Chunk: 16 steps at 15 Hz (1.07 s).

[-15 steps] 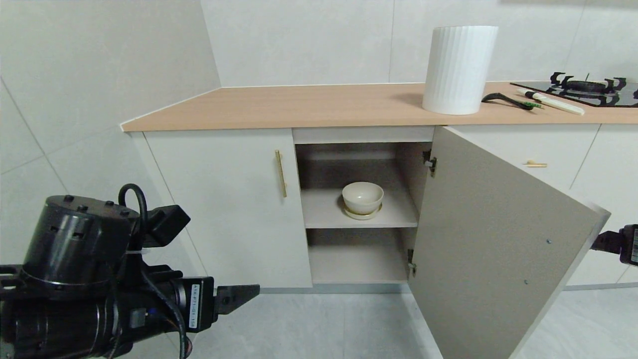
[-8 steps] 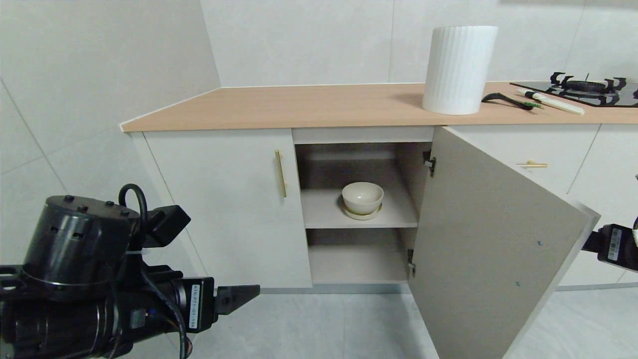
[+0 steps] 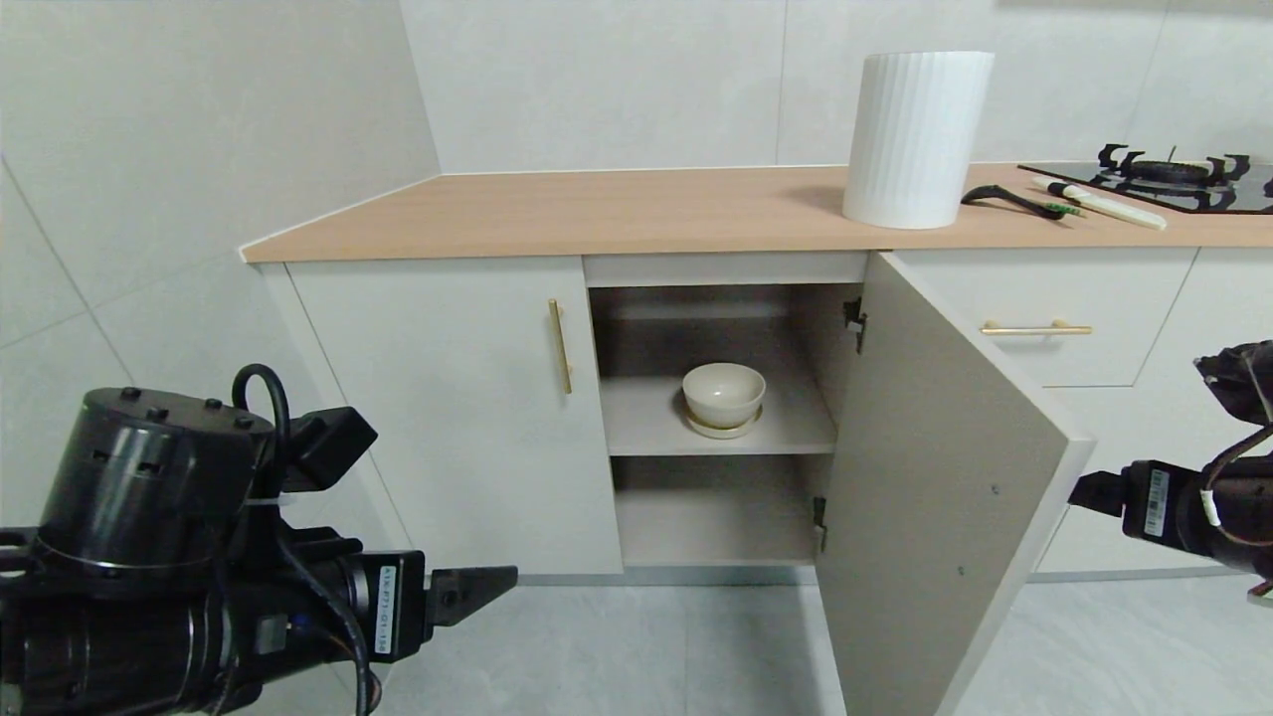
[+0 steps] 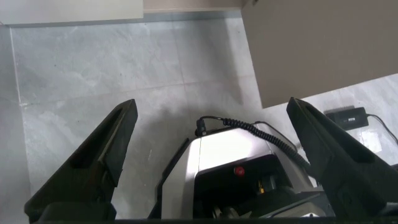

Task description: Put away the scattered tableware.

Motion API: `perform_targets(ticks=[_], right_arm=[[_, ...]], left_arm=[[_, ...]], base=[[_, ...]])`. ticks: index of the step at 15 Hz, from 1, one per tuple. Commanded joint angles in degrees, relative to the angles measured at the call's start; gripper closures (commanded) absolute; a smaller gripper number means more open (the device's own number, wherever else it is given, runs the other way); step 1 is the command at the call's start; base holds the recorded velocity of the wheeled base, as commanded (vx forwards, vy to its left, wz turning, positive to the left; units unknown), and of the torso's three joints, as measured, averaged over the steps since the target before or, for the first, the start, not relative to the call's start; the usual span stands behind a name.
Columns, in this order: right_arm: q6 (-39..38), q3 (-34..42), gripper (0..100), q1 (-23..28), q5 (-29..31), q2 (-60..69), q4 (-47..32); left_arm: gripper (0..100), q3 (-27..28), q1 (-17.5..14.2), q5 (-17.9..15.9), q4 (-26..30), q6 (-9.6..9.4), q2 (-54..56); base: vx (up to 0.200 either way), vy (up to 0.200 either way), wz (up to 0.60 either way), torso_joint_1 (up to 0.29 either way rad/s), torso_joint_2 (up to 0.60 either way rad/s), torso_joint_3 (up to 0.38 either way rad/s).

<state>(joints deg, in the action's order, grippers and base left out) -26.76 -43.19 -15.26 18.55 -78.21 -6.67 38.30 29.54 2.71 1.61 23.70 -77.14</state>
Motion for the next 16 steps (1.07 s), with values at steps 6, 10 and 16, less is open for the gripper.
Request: perform_targets(ticks=[6, 10, 16], right_arm=[[-2.7, 1.1, 0, -7.9, -0.6, -2.1, 1.3], [-2.2, 0.1, 0, -12.8, -0.4, -9.0, 8.8], [6.5, -11.5, 0, -13.6, -6.3, -18.9, 10.0]], left_arm=[[0, 0.1, 0.0, 0.0, 0.1, 0.03, 1.1], [0, 0.2, -0.1, 0.1, 0.1, 0.12, 1.3], [0, 0.0, -0.1, 0.1, 0.1, -0.06, 1.8]], base=[[0.0, 0.0, 0.0, 0.0, 0.0, 0.0], [0.0, 0.0, 0.0, 0.0, 0.0, 0.0], [0.0, 0.0, 0.0, 0.0, 0.0, 0.0]])
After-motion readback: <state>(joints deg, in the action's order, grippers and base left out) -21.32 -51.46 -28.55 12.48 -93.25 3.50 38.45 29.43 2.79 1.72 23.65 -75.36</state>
